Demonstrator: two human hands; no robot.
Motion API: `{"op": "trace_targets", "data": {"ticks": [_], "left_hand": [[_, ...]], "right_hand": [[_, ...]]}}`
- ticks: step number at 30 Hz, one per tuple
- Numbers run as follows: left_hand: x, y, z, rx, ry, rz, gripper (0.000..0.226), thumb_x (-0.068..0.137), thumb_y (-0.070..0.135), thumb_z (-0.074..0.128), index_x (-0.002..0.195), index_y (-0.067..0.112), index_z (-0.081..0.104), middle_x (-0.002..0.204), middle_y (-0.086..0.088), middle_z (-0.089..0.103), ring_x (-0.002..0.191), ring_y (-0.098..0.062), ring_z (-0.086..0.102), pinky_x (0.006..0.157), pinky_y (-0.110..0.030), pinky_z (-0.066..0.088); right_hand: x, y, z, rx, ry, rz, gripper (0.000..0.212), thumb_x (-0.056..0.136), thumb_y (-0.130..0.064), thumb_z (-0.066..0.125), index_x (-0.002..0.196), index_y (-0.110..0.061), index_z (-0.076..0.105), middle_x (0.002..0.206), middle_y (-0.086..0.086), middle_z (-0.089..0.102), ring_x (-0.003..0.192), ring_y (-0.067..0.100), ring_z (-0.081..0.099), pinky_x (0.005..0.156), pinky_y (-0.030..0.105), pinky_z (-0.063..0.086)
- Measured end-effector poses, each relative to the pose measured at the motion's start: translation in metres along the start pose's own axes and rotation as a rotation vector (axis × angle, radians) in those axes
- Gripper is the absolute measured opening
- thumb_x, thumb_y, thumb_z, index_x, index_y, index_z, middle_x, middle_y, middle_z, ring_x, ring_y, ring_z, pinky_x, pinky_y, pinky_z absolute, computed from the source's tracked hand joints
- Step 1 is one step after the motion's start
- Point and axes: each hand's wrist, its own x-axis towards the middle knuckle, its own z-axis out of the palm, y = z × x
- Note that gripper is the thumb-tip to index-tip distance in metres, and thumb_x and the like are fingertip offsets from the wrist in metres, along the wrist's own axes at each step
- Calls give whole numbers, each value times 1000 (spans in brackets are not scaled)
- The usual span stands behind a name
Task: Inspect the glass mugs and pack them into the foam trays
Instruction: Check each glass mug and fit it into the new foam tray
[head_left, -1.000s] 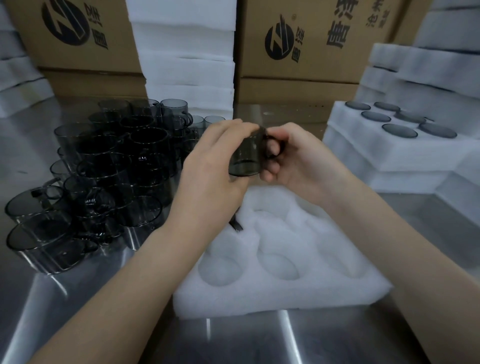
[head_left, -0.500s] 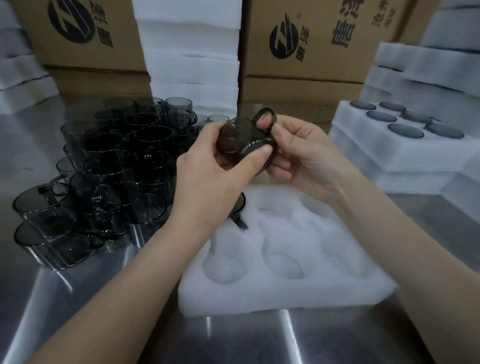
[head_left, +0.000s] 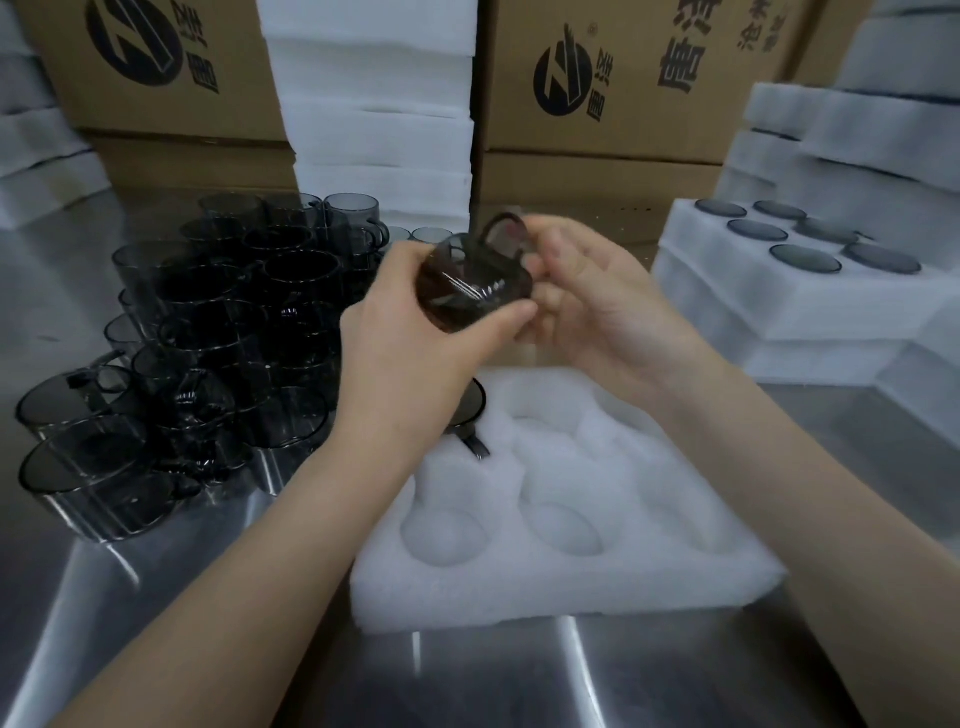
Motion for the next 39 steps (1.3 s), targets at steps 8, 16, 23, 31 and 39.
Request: {"op": "trace_targets", "data": {"ticks": [8, 16, 23, 31, 39], "left_hand": [[2, -7, -1, -67, -262, -22, 87, 63, 26, 87, 136, 44, 45, 108, 19, 67, 98, 0, 67, 91, -32, 55], [3, -3, -1, -69, -249, -22, 75, 61, 23, 87, 128, 38, 56, 103, 13, 72, 97, -3, 68, 96, -34, 52], [1, 3, -1, -85, -266, 45, 70, 62, 25, 85, 126, 31, 60, 109, 14, 70, 106, -4, 65, 99, -36, 50], [3, -1, -4, -165, -201, -34, 62, 62, 20, 88, 120, 25, 64, 99, 10, 73, 96, -7, 69, 92, -37, 55], [2, 1, -4, -135, -242, 2, 51, 65, 26, 85, 112, 31, 66, 96, 9, 74, 95, -10, 69, 90, -41, 54]], "right_hand": [[-6, 1, 2, -229, 64, -45, 42, 87, -33, 67, 128, -34, 57, 118, 18, 64, 93, 32, 69, 69, 50, 60], [-5, 3, 3, -292, 43, -87, 58, 76, -21, 75, 130, -24, 52, 113, 3, 66, 80, 21, 71, 48, 32, 54], [-6, 2, 5, -177, 78, -109, 27, 94, -34, 57, 118, -22, 59, 100, 11, 66, 53, 22, 62, 39, 28, 49], [-2, 1, -5, 87, -172, 103, 53, 94, -17, 54, 146, -12, 41, 114, 14, 56, 60, 14, 58, 52, 24, 50], [-2, 4, -3, -50, -133, 29, 56, 80, -11, 68, 132, -15, 47, 104, 6, 64, 58, 16, 57, 45, 25, 47]]}}
